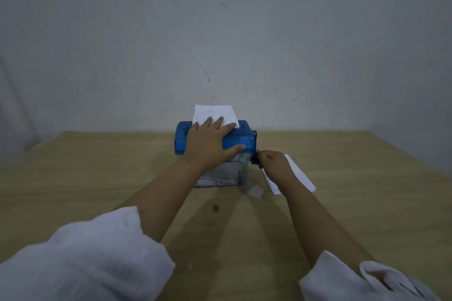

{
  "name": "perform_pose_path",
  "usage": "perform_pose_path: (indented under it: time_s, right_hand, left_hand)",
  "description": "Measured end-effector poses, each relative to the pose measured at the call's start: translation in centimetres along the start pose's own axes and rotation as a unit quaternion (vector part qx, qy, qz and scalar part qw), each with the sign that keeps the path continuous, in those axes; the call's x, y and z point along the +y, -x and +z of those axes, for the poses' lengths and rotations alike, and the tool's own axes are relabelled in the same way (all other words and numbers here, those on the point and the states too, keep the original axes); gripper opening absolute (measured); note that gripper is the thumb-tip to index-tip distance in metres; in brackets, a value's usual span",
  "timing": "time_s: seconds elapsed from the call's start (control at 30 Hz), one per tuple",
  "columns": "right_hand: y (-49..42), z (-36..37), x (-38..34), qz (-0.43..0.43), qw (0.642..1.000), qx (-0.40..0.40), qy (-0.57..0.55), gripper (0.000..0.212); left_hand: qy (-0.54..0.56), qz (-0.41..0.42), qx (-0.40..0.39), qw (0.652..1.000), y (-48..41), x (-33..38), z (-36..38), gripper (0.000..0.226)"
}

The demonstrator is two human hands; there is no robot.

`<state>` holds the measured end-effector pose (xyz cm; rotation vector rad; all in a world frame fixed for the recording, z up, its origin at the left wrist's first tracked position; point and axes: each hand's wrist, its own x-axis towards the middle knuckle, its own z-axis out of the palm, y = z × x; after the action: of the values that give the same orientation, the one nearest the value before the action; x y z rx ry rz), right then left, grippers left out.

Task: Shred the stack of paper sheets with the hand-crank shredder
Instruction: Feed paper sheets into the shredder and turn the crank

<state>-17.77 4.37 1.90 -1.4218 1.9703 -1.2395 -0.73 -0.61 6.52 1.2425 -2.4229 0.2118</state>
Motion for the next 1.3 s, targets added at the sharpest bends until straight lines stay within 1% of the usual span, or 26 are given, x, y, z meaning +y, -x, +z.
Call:
perform_pose_path:
  time_s: [0.07,0.13,0.2,0.27,0.3,0.37,0.43,0.57,0.67,0.77,0.87,0.97,1.03,1.1,1.13,1.23,1.3]
  right_hand:
    - [0.7,0.1,0.3,-0.016,1.0,0.013,0.02,0.042]
    - [1.4,-0.1,0.2,-0.029,0.999,0.022,0.023,0.037]
    - [2.1,-0.4,-0.1,-0.053,0.998,0.038,-0.011,0.032]
    - [3.0,-0.6,-0.7,-0.081,0.987,0.075,-0.115,0.026]
    - [3.4,-0.8,-1.1,-0.096,0.975,0.091,-0.177,0.024]
    - [3.7,-1.0,-2.1,-0.122,0.945,0.095,-0.287,0.022]
    - [3.5,-1.3,-2.8,-0.136,0.93,0.089,-0.329,0.019]
    - [1.9,-1.6,-3.4,-0.157,0.93,0.108,-0.315,0.014]
    - [0.0,-1.7,-4.4,-0.156,0.931,0.122,-0.307,0.013]
    - [-2.5,-1.8,-5.1,-0.147,0.94,0.141,-0.275,0.013]
    - [-5.5,-1.6,-5.1,-0.096,0.95,0.131,-0.267,0.012]
    - [-7.8,-0.9,-4.2,-0.047,0.966,0.104,-0.233,0.014]
    - [-8.3,-0.1,-3.5,-0.016,0.971,0.083,-0.224,0.013]
    - [-8.3,0.6,-2.7,0.012,0.972,0.081,-0.221,0.012]
    - [-8.1,1.0,-2.3,0.021,0.976,0.086,-0.201,0.01]
    - [-7.0,1.8,-0.9,0.045,0.984,0.082,-0.153,0.027]
    - [-5.8,1.9,-0.1,0.059,0.984,0.065,-0.154,0.028]
  left_hand:
    - [0.019,-0.016,-0.013,1.0,0.0,0.3,-0.3,0.068]
    - [0.027,-0.027,-0.023,0.999,0.0,0.4,-0.6,0.066]
    - [0.034,-0.037,-0.029,0.998,0.0,0.5,-0.6,0.065]
    - [0.033,-0.039,-0.032,0.998,0.0,0.6,-0.6,0.065]
    - [0.03,-0.038,-0.032,0.998,0.0,0.7,-0.6,0.064]
    - [0.033,-0.039,-0.033,0.998,0.0,0.6,-0.7,0.063]
    - [0.036,-0.041,-0.033,0.998,-0.1,0.6,-0.6,0.064]
    - [0.021,-0.029,-0.015,0.999,0.0,0.5,-0.1,0.064]
    - [0.011,-0.016,0.001,1.0,-0.1,0.2,0.1,0.064]
    - [0.01,-0.002,0.017,1.0,-0.2,0.1,0.4,0.063]
    - [0.016,0.007,0.023,1.0,-0.2,0.0,0.5,0.064]
    - [0.018,0.011,0.027,0.999,-0.3,-0.1,0.6,0.064]
    - [0.018,0.009,0.031,0.999,-0.3,-0.2,0.7,0.063]
    - [0.016,0.007,0.034,0.999,-0.2,-0.2,0.9,0.063]
    - [0.013,0.007,0.036,0.999,-0.2,-0.2,0.9,0.063]
    - [0.007,0.005,0.035,0.999,-0.1,-0.2,0.8,0.067]
    - [0.003,-0.002,0.027,1.0,0.0,0.0,0.7,0.071]
